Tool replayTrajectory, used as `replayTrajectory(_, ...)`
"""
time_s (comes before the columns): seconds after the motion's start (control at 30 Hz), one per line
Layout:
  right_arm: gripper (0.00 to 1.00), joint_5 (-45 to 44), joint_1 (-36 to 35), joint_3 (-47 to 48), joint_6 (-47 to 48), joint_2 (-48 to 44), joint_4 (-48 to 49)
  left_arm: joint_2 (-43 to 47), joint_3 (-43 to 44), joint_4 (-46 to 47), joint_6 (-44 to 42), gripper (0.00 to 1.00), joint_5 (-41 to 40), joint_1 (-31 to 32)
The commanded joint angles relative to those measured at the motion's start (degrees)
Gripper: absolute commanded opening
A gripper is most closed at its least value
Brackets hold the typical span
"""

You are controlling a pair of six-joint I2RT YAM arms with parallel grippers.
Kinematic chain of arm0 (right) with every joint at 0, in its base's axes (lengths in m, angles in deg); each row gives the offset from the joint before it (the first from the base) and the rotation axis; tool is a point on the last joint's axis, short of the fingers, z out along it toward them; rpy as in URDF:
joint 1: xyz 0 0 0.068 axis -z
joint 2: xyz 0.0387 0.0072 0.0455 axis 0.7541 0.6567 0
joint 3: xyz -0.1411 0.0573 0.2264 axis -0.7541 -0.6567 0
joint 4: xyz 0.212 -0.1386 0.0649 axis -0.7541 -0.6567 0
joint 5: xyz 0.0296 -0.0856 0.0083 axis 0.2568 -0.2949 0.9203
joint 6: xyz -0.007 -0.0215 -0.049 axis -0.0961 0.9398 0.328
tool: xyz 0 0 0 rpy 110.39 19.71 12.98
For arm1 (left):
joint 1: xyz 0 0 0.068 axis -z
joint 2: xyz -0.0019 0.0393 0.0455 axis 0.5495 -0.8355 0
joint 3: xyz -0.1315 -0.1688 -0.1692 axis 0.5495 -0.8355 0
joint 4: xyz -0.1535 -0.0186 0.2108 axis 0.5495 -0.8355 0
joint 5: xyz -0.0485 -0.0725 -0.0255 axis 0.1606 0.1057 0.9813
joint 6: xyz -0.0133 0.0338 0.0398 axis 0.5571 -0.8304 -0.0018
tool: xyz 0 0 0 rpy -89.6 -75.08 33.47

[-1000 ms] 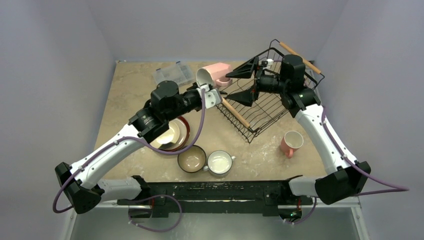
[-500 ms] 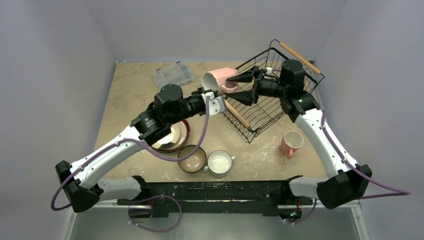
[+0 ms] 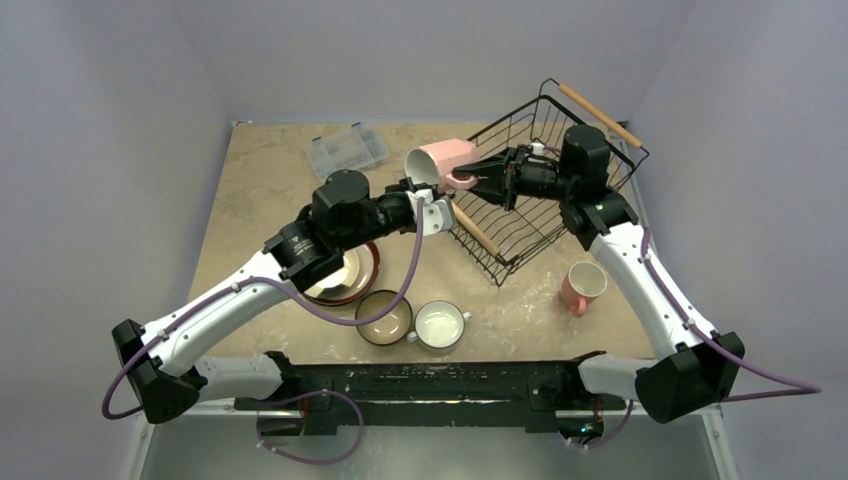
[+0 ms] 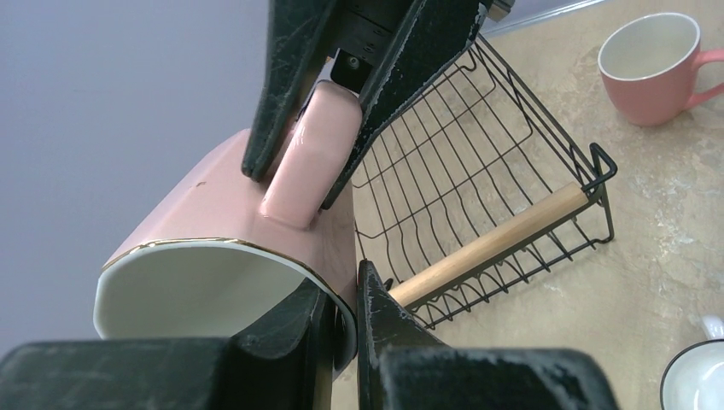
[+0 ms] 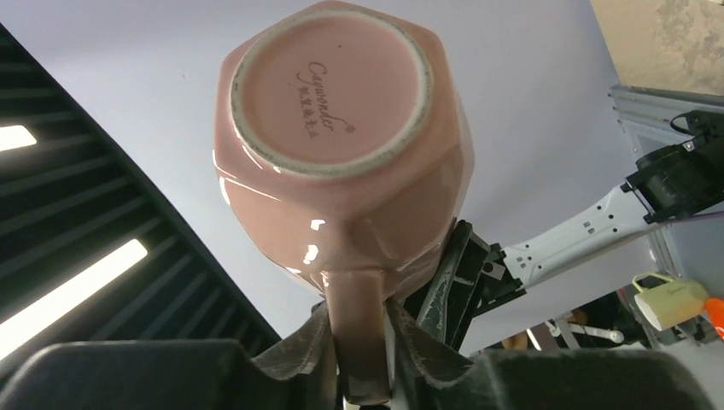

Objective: Load the mixed dishes into the dish rack

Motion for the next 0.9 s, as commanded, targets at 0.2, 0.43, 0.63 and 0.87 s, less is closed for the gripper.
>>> replayTrajectory(0.2, 0.0, 0.5, -0.5, -0.1, 0.1, -0.6, 3.7, 0.9, 1.8, 10.5, 0.0, 0.0, 2.1, 0.4)
replayTrajectory(0.43, 0.0, -6.1, -0.5, -2.9, -3.7, -3.6, 11.4, 2.3, 0.1, 10.9, 7.1, 0.58, -3.7, 0.6)
replayTrajectory(0.63, 0.0, -10.6, 0.2, -5.0, -5.5, -3.5, 20.3, 7.5, -2.0, 4.9, 16.4, 0.93, -9.0, 0.6)
replayTrajectory(0.87, 0.0, -11.0, 4.3, 1.2, 11.1, 3.4, 13.9, 14.6, 2.5, -12.9, 34.1, 1.0, -20.9, 0.5)
